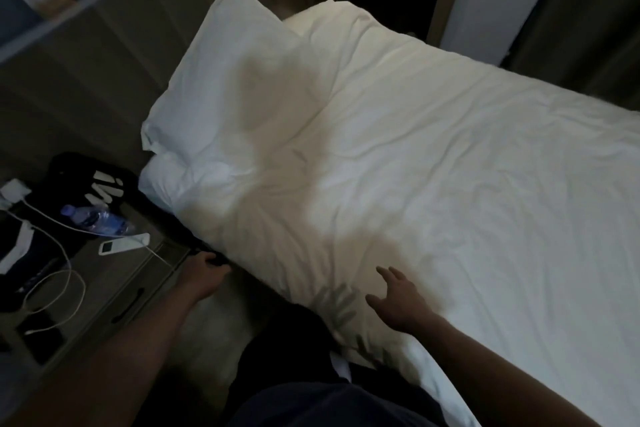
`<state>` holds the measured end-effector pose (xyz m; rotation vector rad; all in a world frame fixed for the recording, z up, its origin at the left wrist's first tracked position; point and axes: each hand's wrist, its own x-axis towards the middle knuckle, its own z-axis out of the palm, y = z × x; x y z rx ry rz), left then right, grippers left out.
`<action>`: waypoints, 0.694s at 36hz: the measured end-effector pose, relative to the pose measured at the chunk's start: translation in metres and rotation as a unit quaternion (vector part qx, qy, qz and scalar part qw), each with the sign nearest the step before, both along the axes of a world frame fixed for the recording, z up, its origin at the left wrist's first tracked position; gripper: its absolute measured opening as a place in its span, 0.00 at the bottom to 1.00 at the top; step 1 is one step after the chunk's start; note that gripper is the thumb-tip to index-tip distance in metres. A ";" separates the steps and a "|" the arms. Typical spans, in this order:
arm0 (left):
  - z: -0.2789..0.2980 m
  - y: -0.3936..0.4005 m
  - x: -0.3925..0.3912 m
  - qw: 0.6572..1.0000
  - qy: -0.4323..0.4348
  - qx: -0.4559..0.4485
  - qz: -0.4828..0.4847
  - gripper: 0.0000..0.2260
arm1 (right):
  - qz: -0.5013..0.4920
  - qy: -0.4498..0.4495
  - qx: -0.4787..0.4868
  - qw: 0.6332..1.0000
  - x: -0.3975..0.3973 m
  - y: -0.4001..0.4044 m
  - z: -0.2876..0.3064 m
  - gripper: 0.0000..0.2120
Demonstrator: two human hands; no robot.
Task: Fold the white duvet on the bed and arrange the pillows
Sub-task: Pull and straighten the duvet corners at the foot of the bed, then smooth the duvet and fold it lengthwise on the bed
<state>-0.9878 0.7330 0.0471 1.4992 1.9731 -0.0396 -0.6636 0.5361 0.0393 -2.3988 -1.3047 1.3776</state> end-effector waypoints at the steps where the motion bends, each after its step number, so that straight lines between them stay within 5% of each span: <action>1: -0.001 0.008 -0.003 1.000 -0.012 -0.006 0.004 0.17 | -0.004 -0.001 0.000 1.000 -0.004 0.007 -0.001 0.36; 16: -0.065 0.207 -0.073 0.992 -0.036 -0.120 0.005 0.28 | -0.111 0.012 -0.045 0.993 -0.135 0.164 -0.058 0.34; 22: -0.137 0.261 -0.104 0.975 -0.076 -0.191 0.084 0.35 | -0.182 0.047 -0.055 0.981 -0.183 0.203 -0.097 0.33; 25: -0.162 0.267 -0.103 0.956 -0.129 -0.210 0.162 0.27 | -0.218 0.057 -0.074 0.972 -0.192 0.205 -0.120 0.33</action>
